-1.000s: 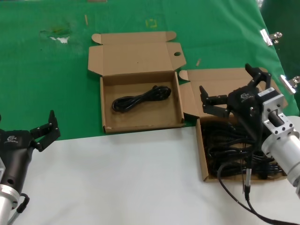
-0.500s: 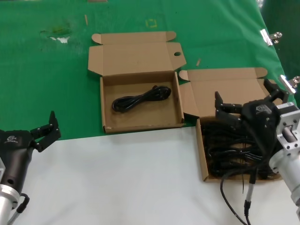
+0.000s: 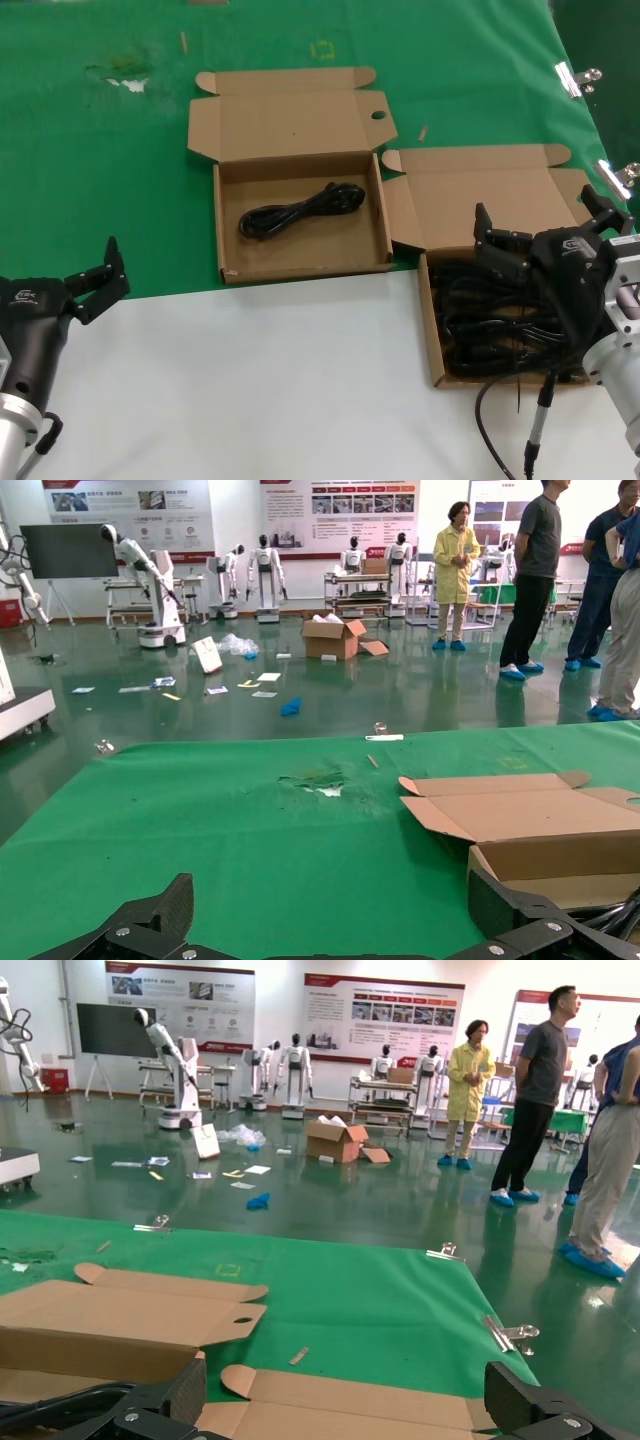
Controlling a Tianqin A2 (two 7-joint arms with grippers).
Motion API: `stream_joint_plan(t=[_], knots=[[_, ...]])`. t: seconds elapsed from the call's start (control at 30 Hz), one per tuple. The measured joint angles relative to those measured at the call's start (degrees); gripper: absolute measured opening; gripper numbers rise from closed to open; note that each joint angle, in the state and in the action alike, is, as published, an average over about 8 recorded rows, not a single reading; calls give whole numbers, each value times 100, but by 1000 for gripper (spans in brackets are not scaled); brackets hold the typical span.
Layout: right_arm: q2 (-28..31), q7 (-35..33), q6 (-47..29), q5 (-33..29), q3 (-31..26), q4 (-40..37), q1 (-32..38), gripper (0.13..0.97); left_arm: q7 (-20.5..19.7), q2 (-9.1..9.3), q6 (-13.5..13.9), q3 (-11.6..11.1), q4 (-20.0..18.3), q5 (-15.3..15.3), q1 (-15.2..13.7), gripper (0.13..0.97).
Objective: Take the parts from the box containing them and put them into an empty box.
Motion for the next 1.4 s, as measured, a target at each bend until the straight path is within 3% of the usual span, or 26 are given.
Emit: stream_joint_plan(t=[1.4], knots=[[0,0,0,0,0,0,0,966,0,0,0,0,0,0,0,966]])
